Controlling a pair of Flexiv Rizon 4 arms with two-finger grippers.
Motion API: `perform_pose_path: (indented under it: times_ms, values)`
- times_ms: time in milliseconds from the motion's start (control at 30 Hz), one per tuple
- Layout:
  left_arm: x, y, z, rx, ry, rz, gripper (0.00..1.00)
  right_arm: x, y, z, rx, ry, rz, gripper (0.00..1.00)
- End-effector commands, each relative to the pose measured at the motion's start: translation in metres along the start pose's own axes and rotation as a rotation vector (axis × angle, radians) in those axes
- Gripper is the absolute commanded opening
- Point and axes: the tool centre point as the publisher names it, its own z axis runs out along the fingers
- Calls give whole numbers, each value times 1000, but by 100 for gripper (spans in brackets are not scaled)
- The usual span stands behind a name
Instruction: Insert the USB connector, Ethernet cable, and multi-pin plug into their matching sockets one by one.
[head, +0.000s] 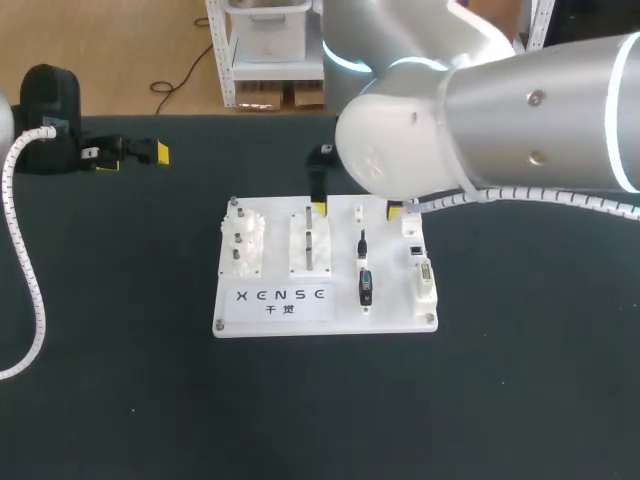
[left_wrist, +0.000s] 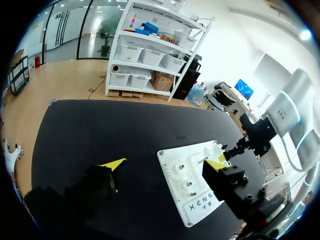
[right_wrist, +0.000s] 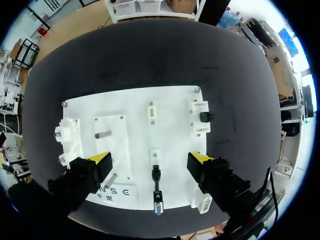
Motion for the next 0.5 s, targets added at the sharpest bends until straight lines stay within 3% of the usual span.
perform_pose_path:
  times_ms: [33,500]
  values:
    - [0,0,0,0,0,0,100,3,10,7,1,21,-29,100]
    - [0,0,0,0,0,0,100,22,10,12,-11,50,-43,100]
